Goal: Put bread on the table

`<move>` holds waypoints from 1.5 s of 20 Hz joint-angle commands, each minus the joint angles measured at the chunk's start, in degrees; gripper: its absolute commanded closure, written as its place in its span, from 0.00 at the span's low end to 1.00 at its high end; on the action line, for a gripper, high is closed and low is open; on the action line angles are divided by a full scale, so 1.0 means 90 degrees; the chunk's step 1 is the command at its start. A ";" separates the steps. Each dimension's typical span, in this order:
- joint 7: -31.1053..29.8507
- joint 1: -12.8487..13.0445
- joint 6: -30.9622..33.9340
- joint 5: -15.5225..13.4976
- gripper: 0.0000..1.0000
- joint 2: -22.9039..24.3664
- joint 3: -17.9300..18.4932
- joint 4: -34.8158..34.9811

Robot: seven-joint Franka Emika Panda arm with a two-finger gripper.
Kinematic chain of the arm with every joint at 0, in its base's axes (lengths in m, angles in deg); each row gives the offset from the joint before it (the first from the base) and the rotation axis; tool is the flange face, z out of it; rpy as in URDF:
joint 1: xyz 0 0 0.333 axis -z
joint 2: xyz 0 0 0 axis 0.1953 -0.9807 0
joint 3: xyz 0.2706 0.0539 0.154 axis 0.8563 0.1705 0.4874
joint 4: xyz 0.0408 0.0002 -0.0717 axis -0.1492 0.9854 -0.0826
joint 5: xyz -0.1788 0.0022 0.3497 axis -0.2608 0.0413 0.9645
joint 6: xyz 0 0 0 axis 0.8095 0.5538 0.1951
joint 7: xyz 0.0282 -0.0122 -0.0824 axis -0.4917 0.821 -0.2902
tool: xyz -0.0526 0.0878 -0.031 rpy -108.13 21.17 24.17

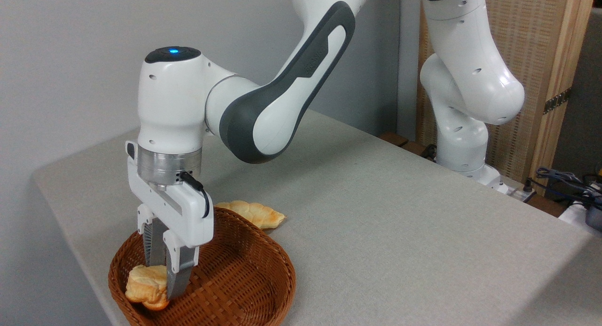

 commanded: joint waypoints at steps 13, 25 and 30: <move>0.0045 0.0077 0.1869 0.0028 0.61 0.1312 0.0009 0.0105; 0.0103 0.0047 0.3903 0.0047 0.52 0.2982 0.0087 0.1451; 0.0211 0.0018 0.4030 0.0115 0.37 0.3082 0.0380 0.2028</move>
